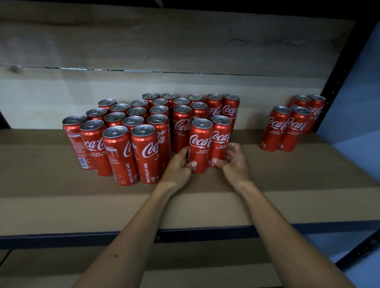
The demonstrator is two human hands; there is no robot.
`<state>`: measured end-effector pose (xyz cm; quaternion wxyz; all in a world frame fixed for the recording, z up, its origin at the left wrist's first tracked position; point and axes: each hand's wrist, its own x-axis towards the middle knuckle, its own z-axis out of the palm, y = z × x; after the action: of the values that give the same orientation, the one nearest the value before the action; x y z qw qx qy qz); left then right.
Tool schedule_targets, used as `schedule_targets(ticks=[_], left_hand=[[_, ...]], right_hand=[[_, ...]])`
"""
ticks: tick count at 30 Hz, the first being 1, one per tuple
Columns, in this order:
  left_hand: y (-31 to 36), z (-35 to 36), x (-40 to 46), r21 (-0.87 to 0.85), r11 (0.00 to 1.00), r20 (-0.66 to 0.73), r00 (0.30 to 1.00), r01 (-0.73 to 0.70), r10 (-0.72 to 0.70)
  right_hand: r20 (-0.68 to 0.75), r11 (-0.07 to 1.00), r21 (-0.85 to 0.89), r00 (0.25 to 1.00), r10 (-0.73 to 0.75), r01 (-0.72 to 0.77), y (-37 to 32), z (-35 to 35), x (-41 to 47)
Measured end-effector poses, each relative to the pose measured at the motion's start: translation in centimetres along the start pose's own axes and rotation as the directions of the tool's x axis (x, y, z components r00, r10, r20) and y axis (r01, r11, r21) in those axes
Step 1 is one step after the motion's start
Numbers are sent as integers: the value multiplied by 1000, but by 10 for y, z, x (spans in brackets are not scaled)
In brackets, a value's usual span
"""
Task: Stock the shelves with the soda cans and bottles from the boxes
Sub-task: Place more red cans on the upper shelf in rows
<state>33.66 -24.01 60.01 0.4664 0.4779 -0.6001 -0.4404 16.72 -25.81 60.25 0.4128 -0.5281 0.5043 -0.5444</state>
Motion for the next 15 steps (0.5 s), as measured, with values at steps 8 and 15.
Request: schedule_targets(ticks=[8, 15], left_hand=[[-4, 3, 3, 147, 989, -244, 968, -15, 51], [-8, 0, 7, 214, 977, -227, 971, -24, 74]], right_hand=[[-44, 998, -69, 999, -3, 0, -2, -3, -10], [-9, 996, -91, 1000, -2, 2, -3, -4, -14]])
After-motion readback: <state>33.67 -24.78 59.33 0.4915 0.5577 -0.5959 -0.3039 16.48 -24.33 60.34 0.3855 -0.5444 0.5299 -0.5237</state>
